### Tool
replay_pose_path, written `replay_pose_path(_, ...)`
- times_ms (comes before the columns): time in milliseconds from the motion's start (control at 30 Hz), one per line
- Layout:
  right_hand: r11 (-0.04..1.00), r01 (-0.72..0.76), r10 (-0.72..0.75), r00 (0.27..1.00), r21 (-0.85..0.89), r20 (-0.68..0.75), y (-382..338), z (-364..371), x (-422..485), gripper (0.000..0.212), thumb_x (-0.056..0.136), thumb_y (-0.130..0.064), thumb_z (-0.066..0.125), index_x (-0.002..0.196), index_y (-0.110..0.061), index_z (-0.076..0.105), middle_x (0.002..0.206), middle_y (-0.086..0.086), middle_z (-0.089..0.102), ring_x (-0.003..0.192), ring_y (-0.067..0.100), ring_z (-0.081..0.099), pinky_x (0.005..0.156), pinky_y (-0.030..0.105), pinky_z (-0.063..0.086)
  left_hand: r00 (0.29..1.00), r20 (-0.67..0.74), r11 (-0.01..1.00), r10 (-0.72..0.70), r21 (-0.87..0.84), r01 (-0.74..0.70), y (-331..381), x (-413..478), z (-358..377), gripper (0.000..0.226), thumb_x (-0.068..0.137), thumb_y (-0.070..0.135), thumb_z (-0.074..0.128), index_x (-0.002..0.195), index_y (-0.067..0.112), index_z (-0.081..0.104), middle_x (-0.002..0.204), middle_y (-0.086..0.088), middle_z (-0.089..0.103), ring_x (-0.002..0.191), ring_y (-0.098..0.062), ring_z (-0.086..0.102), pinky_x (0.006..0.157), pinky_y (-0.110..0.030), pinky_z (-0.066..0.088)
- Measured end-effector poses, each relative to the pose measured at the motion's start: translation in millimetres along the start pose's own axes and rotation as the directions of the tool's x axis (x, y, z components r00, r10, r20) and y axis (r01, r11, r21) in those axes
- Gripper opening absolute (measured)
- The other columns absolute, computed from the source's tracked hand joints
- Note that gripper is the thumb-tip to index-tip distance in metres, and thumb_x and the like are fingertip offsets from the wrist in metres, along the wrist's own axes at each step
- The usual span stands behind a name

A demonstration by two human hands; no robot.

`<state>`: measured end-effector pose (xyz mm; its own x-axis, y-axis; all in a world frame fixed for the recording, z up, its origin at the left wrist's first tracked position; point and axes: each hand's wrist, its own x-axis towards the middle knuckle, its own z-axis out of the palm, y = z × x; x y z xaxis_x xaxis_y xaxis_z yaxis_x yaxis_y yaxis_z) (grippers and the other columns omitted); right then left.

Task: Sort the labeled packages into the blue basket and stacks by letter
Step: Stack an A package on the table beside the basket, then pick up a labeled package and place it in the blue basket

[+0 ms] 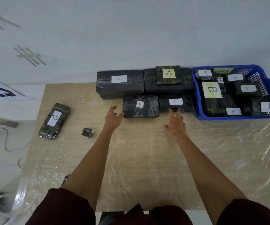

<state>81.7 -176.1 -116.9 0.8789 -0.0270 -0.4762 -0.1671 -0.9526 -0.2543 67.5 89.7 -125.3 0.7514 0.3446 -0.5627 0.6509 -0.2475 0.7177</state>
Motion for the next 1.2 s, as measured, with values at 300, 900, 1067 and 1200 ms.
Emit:
replay_pose_path(300, 0.995, -0.063, 0.073, 0.985, 0.072, -0.158, -83.1, 51.9, -53.1, 0.049, 0.098, -0.024, 0.057, 0.138, 0.0, 0.04, 0.138, 0.016, 0.043, 0.121, 0.033, 0.051, 0.089, 0.042, 0.05, 0.971, -0.035, 0.737, 0.235, 0.658, -0.154, -49.6, -18.0, -100.8, 0.034, 0.092, 0.024, 0.07, 0.126, 0.024, 0.066, 0.135, -0.012, 0.052, 0.127, -0.037, 0.043, 0.104, -0.048, 0.038)
replay_pose_path(900, 0.301, -0.064, 0.348, 0.936, 0.951, -0.047, -155.5, 79.8, -14.8, 0.09, 0.09, -0.022, 0.074, 0.16, -0.02, 0.018, 0.164, 0.006, 0.022, 0.146, 0.028, 0.032, 0.117, 0.04, 0.033, 0.943, 0.232, 0.759, 0.238, 0.561, -0.33, -98.3, -2.3, -144.1, 0.056, 0.081, 0.015, 0.08, 0.135, 0.013, 0.063, 0.126, -0.022, 0.058, 0.117, -0.038, 0.057, 0.097, -0.033, 0.043)
replay_pose_path(1067, 0.348, -0.096, 0.34, 0.94, 0.932, -0.03, -147.2, 78.0, -7.7, 0.092, 0.084, -0.031, 0.076, 0.159, -0.015, 0.024, 0.156, 0.004, 0.036, 0.136, 0.027, 0.046, 0.116, 0.042, 0.039, 0.936, 0.253, 0.75, 0.243, 0.564, -0.347, -92.4, -2.6, -138.5, 0.055, 0.082, 0.014, 0.08, 0.133, 0.01, 0.063, 0.126, -0.022, 0.058, 0.117, -0.038, 0.057, 0.095, -0.035, 0.044)
replay_pose_path(1200, 0.374, -0.1, 0.311, 0.95, 0.922, -0.023, -145.0, 76.6, -8.9, 0.093, 0.086, -0.033, 0.074, 0.16, -0.018, 0.021, 0.157, 0.004, 0.035, 0.139, 0.027, 0.043, 0.117, 0.043, 0.037, 0.936, 0.259, 0.739, 0.238, 0.578, -0.347, -89.0, -2.0, -134.2, 0.054, 0.083, 0.014, 0.08, 0.134, 0.01, 0.062, 0.128, -0.022, 0.057, 0.119, -0.038, 0.055, 0.098, -0.038, 0.043)
